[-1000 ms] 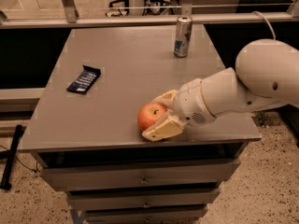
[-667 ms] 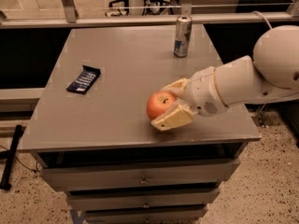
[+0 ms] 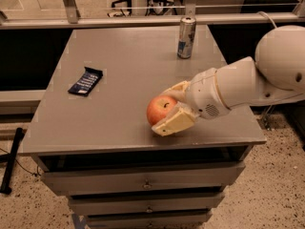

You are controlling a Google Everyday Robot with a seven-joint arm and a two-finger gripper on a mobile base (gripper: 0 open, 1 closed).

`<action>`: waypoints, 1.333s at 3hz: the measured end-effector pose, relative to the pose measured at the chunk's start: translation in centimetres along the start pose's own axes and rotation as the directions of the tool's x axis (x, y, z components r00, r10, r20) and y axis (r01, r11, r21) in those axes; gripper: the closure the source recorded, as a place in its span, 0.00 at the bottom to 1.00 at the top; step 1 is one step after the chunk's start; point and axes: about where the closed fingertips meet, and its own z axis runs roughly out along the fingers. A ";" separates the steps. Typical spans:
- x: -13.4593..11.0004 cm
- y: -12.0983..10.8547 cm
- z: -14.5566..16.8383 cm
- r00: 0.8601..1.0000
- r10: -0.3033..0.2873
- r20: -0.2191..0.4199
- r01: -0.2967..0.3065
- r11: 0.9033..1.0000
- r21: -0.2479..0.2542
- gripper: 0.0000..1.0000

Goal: Move apple near rxbar blueberry

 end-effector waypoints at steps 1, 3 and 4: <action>-1.8 -1.8 1.9 0.998 -0.024 0.060 0.024 1.000 0.008 1.00; -8.5 -10.1 7.7 0.976 -0.115 0.185 0.108 0.993 0.048 1.00; -10.2 -13.4 10.8 0.971 -0.137 0.198 0.127 0.990 0.061 1.00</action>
Offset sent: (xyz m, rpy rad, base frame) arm 0.1429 0.0994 0.0478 0.1960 -0.2009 0.0765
